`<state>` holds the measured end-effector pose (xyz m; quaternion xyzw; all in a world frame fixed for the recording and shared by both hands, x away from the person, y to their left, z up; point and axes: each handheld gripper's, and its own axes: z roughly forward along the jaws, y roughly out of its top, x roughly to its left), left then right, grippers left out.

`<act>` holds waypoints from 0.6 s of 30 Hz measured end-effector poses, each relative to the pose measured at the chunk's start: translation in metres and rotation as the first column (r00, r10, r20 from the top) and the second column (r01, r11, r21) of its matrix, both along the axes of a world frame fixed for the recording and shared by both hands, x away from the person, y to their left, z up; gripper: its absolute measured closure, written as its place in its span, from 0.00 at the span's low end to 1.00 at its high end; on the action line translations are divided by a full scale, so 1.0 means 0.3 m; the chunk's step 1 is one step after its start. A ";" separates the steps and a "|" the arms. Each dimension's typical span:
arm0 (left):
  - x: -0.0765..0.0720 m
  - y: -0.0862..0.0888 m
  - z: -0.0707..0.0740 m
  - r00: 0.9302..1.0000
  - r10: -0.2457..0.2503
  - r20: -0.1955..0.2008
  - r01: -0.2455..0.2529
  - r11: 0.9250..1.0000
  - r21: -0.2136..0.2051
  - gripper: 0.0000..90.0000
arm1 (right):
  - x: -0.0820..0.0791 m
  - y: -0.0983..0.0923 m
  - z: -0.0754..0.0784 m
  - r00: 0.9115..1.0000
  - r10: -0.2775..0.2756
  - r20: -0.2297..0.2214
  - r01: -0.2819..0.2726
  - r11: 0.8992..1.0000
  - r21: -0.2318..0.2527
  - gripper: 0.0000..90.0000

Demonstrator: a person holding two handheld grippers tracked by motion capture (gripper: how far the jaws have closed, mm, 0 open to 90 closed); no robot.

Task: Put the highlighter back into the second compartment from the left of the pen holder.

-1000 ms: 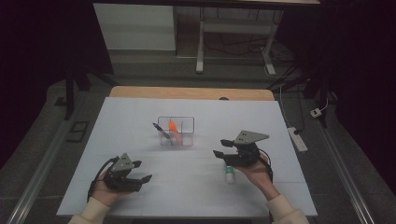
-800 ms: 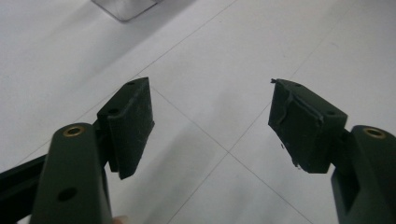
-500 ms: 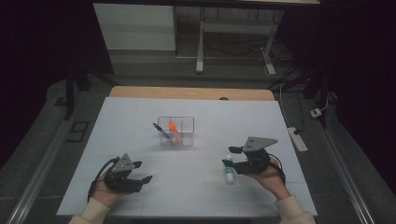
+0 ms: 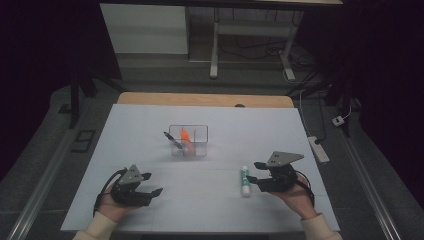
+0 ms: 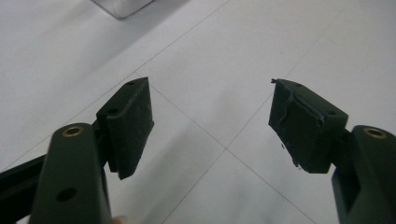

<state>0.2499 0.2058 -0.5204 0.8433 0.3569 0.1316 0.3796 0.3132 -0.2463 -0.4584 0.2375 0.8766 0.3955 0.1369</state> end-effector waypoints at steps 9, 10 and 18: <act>-0.002 0.000 0.001 1.000 -0.003 0.004 0.003 1.000 0.003 0.33 | -0.004 -0.005 0.001 0.999 0.040 0.005 -0.039 0.998 -0.040 0.46; -0.002 0.000 0.001 1.000 -0.002 0.004 0.002 1.000 0.003 0.33 | -0.004 -0.006 0.000 0.999 0.039 0.003 -0.039 0.998 -0.042 0.46; -0.003 0.001 0.001 1.000 -0.001 0.005 0.001 1.000 0.002 0.33 | 0.004 -0.020 -0.005 0.998 0.065 -0.008 -0.066 0.997 -0.042 0.46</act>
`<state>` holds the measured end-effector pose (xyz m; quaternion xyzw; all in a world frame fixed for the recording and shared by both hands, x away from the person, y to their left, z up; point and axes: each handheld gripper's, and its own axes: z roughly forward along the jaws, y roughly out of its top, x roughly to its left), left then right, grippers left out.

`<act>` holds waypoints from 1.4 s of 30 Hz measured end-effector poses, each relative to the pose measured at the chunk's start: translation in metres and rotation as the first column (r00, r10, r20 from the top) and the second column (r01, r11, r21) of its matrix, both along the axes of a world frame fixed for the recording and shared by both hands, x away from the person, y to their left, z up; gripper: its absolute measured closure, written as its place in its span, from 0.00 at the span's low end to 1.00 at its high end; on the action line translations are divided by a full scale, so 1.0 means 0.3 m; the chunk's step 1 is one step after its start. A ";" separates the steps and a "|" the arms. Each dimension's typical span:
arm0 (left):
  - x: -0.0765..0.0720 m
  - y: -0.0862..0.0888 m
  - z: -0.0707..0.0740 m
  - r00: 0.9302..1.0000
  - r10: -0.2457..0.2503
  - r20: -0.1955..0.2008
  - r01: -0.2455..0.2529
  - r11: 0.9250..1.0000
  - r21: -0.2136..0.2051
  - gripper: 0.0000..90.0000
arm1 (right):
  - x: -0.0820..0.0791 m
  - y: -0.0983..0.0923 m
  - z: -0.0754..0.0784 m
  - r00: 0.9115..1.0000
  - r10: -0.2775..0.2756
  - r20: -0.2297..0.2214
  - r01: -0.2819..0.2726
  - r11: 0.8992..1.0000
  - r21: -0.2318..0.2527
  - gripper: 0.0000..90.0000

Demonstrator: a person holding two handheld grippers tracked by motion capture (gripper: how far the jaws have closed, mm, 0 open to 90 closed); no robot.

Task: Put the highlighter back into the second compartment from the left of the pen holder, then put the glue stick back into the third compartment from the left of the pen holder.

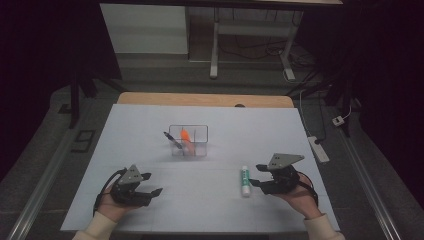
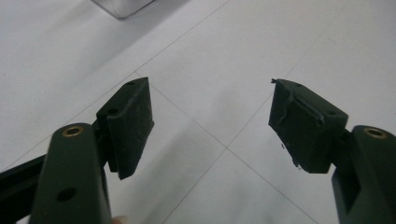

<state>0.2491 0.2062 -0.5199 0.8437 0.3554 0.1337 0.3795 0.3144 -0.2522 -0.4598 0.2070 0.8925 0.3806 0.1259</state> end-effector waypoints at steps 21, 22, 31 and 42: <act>-0.004 0.001 0.002 1.000 0.003 0.001 -0.003 1.000 -0.001 0.33 | -0.020 0.046 -0.013 1.000 -0.003 -0.030 -0.001 0.992 -0.125 0.45; -0.004 0.001 0.001 1.000 0.003 0.000 -0.003 1.000 0.000 0.33 | -0.025 0.053 -0.015 0.999 -0.028 -0.033 0.024 0.992 -0.125 0.45; -0.004 0.002 0.002 1.000 -0.003 0.001 0.003 1.000 -0.004 0.33 | -0.083 0.121 -0.021 0.971 -0.232 -0.049 0.225 0.968 -0.115 0.44; -0.002 -0.002 -0.002 1.000 -0.011 -0.002 0.011 1.000 0.001 0.33 | -0.080 0.167 -0.063 0.919 -0.389 -0.058 0.379 0.916 -0.135 0.41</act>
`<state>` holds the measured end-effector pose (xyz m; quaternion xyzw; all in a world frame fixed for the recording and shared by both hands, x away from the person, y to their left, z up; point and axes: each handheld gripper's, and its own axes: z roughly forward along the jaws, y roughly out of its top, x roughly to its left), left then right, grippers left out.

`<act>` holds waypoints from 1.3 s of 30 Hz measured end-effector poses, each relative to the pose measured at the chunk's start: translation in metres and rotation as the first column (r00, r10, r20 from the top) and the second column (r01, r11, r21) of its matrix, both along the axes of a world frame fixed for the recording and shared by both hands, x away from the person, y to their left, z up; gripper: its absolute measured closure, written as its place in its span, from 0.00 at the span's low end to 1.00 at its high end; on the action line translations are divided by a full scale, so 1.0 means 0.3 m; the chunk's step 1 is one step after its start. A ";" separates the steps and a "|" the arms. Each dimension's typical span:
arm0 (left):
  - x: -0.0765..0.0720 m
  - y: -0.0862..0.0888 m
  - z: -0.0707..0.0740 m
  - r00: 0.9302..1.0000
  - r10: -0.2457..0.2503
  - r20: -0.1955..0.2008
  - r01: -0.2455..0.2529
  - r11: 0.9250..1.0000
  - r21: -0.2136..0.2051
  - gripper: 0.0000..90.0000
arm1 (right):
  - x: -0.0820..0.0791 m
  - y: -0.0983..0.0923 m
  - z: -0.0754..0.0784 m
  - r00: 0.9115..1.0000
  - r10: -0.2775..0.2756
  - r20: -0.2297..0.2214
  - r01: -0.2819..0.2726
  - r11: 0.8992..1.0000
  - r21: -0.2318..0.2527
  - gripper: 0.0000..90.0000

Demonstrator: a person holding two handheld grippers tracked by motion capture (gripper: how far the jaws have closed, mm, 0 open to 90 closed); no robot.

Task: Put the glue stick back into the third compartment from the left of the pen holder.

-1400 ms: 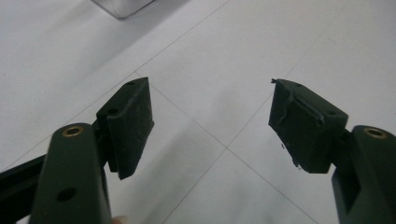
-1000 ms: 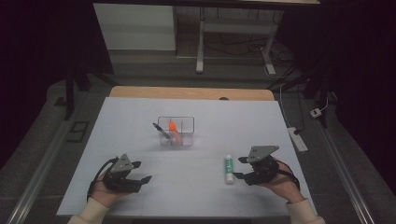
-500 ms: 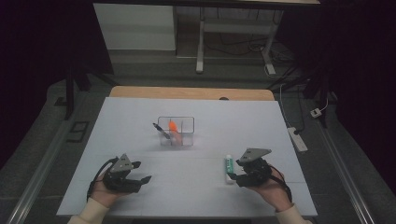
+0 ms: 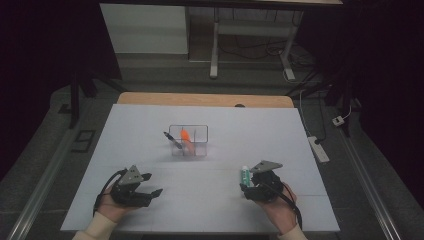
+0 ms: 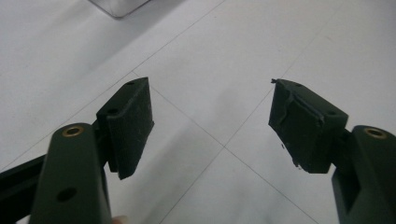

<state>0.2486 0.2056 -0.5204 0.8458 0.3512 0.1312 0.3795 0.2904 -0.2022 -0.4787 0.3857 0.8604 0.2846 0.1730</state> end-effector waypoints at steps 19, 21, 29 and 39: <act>-0.002 -0.004 -0.001 1.000 -0.005 0.003 0.005 1.000 0.009 0.33 | 0.064 0.023 -0.081 0.992 -0.083 -0.094 0.082 0.997 -0.011 0.52; -0.004 -0.003 0.000 1.000 -0.005 0.004 0.005 1.000 0.009 0.33 | 0.066 0.023 -0.078 0.991 -0.083 -0.102 0.082 0.997 -0.016 0.53; -0.003 -0.005 -0.002 1.000 -0.006 0.003 0.006 1.000 0.015 0.34 | 0.088 0.006 -0.081 0.980 -0.104 -0.169 0.099 0.994 -0.038 0.71; -0.003 -0.002 -0.001 1.000 0.001 0.011 -0.002 1.000 0.012 0.34 | 0.087 -0.010 -0.057 0.990 -0.058 -0.132 0.056 0.998 -0.017 0.71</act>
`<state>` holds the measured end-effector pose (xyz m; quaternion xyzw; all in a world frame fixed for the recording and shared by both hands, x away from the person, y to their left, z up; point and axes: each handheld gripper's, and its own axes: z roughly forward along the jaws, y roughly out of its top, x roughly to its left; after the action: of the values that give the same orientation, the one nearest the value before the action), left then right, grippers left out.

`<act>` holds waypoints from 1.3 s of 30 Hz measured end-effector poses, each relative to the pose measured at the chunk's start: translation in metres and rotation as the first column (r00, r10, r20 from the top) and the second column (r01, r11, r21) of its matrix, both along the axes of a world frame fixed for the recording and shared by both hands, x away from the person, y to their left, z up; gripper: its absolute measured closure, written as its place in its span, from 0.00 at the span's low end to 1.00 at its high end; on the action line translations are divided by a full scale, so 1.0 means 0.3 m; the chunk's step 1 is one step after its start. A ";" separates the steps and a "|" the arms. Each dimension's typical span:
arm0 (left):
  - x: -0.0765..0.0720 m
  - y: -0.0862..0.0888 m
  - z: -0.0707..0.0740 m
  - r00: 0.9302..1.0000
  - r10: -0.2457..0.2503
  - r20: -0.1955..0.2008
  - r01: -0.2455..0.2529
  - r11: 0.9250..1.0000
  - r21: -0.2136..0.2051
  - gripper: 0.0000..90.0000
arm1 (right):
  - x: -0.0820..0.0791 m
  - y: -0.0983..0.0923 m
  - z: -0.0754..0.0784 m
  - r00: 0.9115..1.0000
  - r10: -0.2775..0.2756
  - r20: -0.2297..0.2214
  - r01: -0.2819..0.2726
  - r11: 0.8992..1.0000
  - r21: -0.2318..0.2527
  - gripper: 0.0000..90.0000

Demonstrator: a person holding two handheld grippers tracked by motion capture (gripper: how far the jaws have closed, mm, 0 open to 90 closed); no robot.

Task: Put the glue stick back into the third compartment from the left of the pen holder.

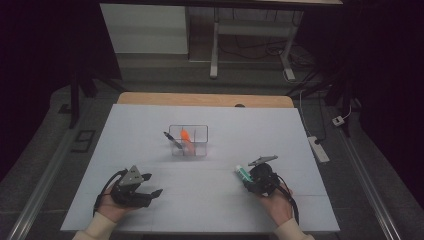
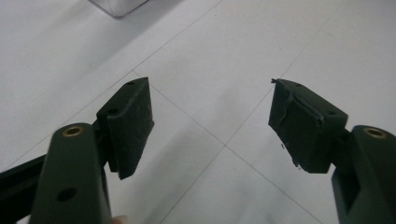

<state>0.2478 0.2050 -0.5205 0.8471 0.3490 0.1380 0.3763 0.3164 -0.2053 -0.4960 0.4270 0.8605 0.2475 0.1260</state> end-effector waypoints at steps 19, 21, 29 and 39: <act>-0.003 -0.042 0.029 0.997 -0.016 0.071 0.013 0.999 0.053 0.35 | -0.017 0.045 0.094 0.948 0.295 0.118 -0.307 0.947 0.092 0.71; -0.001 -0.052 0.035 0.997 -0.021 0.076 0.017 0.998 0.062 0.35 | -0.013 0.060 0.094 0.938 0.323 0.125 -0.334 0.939 0.085 0.71; 0.006 -0.099 0.057 0.994 -0.051 0.099 0.042 0.995 0.091 0.35 | -0.010 0.101 0.098 0.916 0.384 0.118 -0.395 0.915 0.084 0.71; 0.019 -0.161 0.078 0.989 -0.090 0.114 0.077 0.991 0.110 0.35 | -0.002 0.149 0.100 0.895 0.433 0.110 -0.442 0.894 0.074 0.71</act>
<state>0.2535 0.1566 -0.4973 0.8700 0.2822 0.1907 0.3565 0.3159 -0.1606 -0.4660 0.2163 0.9149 0.3300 0.0851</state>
